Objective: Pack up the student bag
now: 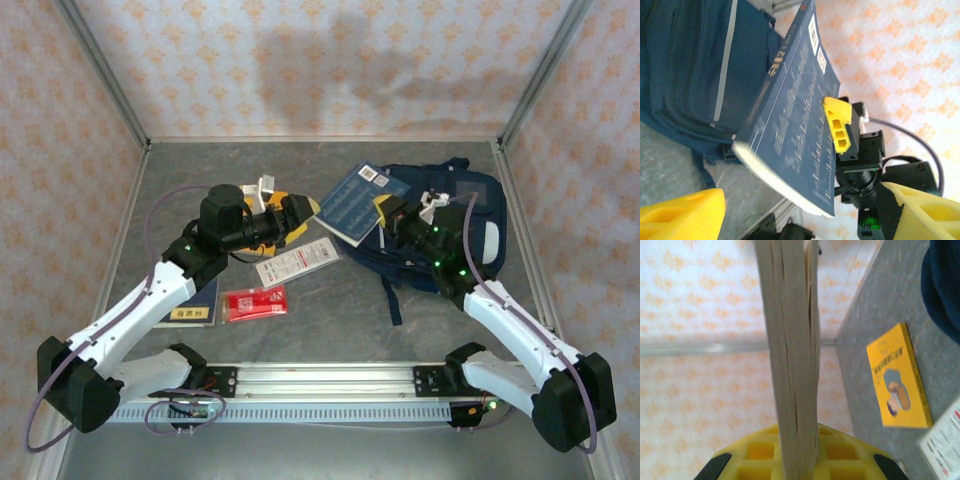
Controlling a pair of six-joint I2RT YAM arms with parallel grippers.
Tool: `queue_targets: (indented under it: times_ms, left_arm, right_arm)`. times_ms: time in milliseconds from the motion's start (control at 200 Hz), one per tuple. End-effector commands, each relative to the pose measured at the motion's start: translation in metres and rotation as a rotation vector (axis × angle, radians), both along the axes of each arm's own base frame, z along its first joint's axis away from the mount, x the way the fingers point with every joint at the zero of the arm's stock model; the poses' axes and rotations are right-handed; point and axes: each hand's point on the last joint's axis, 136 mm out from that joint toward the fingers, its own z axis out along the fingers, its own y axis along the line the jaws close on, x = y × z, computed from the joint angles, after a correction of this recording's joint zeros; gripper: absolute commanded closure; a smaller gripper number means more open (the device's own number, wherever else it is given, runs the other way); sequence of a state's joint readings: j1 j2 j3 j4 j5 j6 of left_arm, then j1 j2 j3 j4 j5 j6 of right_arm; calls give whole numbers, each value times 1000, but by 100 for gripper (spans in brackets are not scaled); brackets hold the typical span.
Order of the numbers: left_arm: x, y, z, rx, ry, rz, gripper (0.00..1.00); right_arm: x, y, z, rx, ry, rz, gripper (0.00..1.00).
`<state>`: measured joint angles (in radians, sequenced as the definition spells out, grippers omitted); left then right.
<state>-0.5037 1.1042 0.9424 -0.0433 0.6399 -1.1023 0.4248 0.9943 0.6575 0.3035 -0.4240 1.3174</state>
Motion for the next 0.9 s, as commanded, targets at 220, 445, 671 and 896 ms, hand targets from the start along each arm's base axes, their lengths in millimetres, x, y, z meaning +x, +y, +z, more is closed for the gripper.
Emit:
queue_targets:
  times_ms: [220,445,671,896]
  left_arm:
    - [28,-7,27,-150,-66,147,20]
    - [37,-21,34,-160,-100,155,20]
    - [49,-31,38,-171,-116,144,30]
    - [52,-45,45,-209,-123,110,61]
  right_arm:
    - [22,4,72,194,-107,-135,100]
    - [19,16,69,206,-92,-127,100]
    - [14,22,66,211,-89,-120,100]
    - [12,23,54,189,-62,-138,100]
